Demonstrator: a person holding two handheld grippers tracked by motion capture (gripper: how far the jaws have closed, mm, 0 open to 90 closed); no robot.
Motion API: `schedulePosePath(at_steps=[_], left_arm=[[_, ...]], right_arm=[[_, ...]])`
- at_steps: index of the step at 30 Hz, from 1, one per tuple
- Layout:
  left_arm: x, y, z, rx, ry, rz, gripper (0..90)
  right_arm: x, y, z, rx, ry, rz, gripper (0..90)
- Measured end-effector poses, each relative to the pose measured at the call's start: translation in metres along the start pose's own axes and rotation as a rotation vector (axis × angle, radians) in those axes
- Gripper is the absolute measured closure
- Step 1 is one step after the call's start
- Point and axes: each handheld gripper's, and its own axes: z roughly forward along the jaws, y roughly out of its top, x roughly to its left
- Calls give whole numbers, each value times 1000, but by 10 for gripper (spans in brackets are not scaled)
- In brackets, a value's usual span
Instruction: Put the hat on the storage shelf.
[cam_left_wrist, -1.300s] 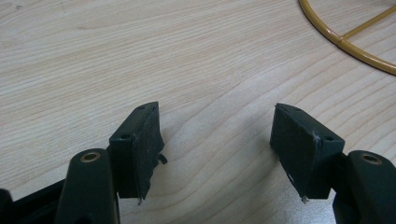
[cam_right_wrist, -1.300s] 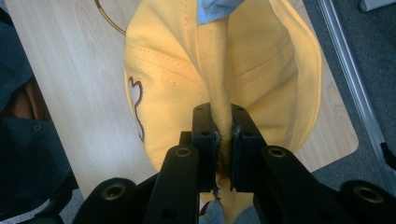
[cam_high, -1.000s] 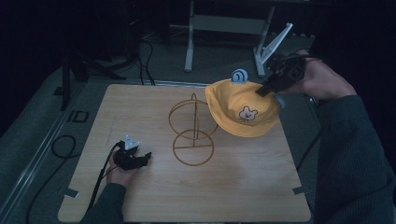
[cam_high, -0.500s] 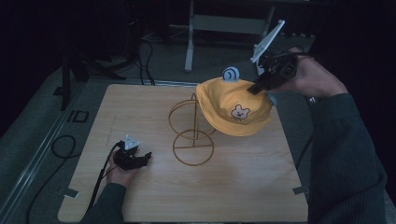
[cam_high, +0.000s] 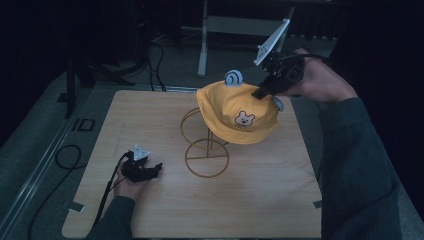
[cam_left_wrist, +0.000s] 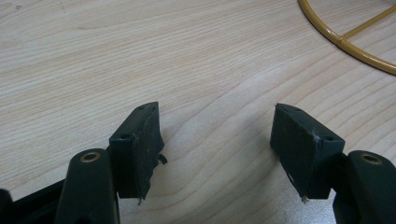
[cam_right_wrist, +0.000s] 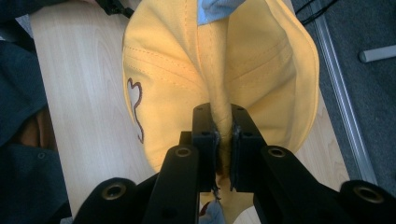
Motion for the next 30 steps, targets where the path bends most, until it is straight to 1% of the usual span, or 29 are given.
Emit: schedulePosePath(at_steps=[7, 12, 14, 23, 27, 30], left_arm=[[0, 0, 0, 0, 0, 0, 337], [0, 0, 0, 0, 0, -1, 337], [0, 0, 0, 1, 0, 0, 337], [0, 0, 0, 1, -1, 1, 337], [0, 0, 0, 1, -1, 1, 337], [0, 0, 0, 2, -1, 1, 337]], right_arm=[[2, 10, 8, -3, 8, -7, 830], [4, 15, 15, -1, 14, -24, 830], [5, 21, 18, -6, 18, -26, 830], [12, 43, 32, -22, 28, -64, 829], [14, 52, 39, -18, 29, -78, 828], [15, 57, 46, -7, 31, -79, 827]])
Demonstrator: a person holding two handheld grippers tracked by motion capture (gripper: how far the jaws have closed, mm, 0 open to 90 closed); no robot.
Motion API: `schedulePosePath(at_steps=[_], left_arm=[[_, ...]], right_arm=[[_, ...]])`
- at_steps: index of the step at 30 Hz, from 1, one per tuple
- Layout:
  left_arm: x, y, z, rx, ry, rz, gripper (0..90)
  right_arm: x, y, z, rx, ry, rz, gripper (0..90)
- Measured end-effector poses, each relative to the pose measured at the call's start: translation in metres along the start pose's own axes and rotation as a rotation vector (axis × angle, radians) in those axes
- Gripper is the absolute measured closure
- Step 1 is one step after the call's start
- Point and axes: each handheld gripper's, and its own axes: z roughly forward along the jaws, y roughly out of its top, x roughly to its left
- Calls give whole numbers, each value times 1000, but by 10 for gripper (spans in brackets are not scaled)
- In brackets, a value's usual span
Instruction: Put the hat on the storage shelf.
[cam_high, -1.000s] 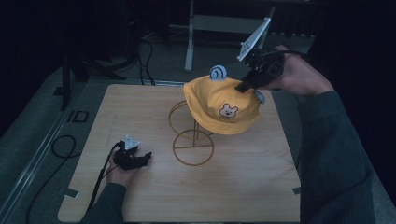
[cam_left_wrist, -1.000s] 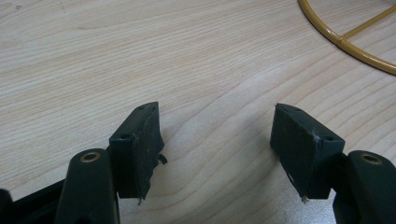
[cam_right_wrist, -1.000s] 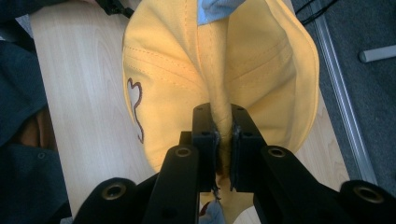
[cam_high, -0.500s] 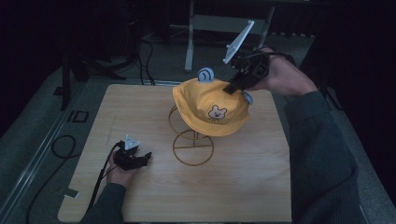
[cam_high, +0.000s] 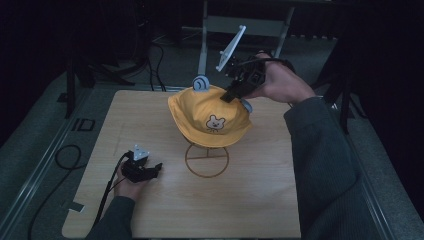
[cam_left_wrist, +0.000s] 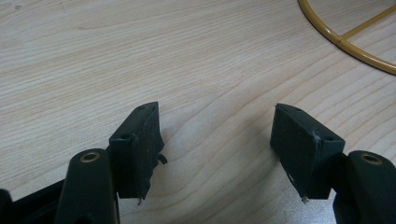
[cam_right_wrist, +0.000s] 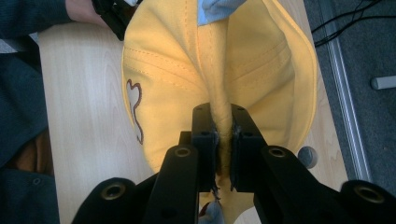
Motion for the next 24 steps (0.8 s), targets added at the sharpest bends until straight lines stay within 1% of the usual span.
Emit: schedulePosePath(at_steps=[1, 5, 9, 10, 14, 16, 20, 23, 24], left_arm=[[0, 0, 0, 0, 0, 0, 337], [0, 0, 0, 0, 0, 0, 337], [0, 0, 0, 0, -1, 0, 337], [0, 0, 0, 0, -1, 0, 337], [0, 0, 0, 1, 0, 2, 336], [0, 0, 0, 1, -1, 1, 337], [0, 0, 0, 2, -2, 1, 336], [0, 0, 0, 2, -1, 3, 336], [0, 0, 0, 2, -1, 3, 336]], right_arm=[[0, 0, 0, 0, 0, 0, 827], [0, 7, 9, -3, 9, 3, 818], [-2, 11, 16, -9, -3, 7, 805], [-2, 12, 19, -4, -8, 13, 800], [-2, 17, 27, 15, -11, 10, 798], [-2, 19, 31, 6, -6, 18, 796], [-2, 22, 36, 10, -6, 15, 786], [-2, 24, 39, 3, -10, 13, 735], [-1, 24, 39, 3, -12, 19, 723]])
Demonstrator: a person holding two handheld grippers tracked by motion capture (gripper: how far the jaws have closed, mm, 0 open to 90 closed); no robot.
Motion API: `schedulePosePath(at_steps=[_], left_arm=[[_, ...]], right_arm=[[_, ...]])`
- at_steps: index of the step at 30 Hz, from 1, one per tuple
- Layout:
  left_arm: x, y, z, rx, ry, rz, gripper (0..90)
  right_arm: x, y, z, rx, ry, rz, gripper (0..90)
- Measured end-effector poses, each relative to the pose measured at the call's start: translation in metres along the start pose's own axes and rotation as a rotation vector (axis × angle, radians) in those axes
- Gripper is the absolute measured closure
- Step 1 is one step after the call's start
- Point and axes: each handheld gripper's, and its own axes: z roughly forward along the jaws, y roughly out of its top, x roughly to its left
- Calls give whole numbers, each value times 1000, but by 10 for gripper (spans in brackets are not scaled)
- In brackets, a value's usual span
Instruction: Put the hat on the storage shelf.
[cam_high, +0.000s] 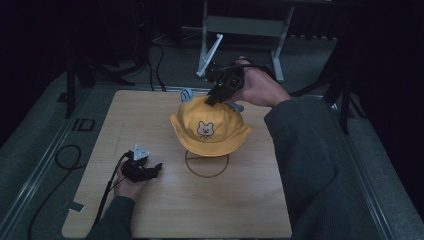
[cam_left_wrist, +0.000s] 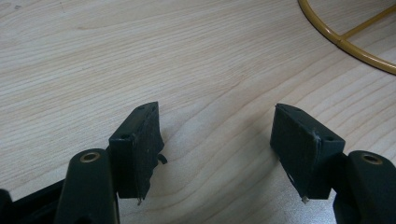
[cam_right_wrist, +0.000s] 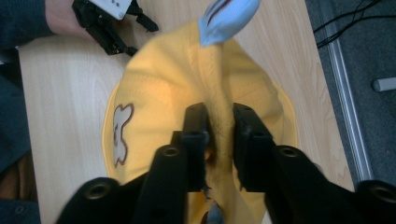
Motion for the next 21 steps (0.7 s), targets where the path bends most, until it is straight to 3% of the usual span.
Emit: schedulePosePath(at_steps=[8, 16, 20, 21], left_arm=[[0, 0, 0, -1, 1, -1, 335], [0, 0, 0, -2, 1, -2, 335], [0, 0, 0, -1, 1, 0, 334], [0, 0, 0, 0, 0, 0, 334]], right_arm=[[0, -1, 3, 18, -7, -1, 679], [1, 0, 2, -16, -1, -6, 692], [0, -2, 0, -3, -5, 8, 615], [0, -3, -1, 8, -13, 10, 555]])
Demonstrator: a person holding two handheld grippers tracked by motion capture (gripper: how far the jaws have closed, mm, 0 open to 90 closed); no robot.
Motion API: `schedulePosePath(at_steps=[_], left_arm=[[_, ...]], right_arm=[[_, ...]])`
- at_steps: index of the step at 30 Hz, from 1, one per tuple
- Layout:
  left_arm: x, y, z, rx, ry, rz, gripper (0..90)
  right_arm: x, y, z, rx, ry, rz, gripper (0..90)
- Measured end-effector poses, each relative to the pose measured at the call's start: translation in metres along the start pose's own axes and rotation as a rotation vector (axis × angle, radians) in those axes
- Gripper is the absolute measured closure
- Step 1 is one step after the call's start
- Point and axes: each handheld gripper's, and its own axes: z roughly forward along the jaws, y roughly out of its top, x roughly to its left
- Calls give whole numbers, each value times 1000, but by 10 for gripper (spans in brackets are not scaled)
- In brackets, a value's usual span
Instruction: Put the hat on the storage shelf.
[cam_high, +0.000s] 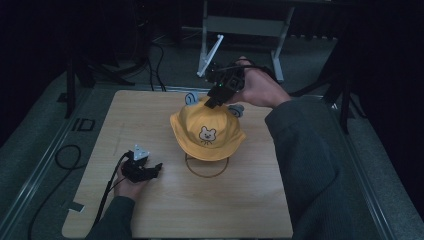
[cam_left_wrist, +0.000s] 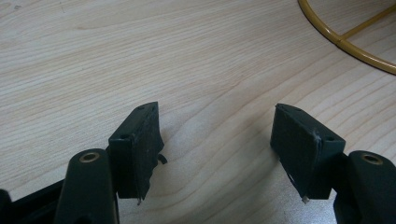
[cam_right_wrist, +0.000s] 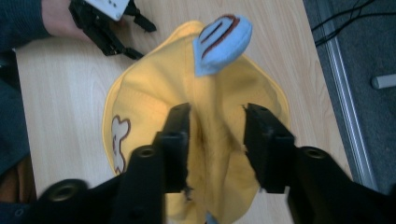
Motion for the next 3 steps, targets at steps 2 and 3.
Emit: schedulePosePath(at_steps=[2, 3], left_arm=[[0, 0, 0, 0, 0, 1, 334], [0, 0, 0, 0, 0, 0, 334]], right_arm=[[0, 0, -1, -2, -7, 5, 529], [-1, -1, -2, -3, -12, 13, 501]])
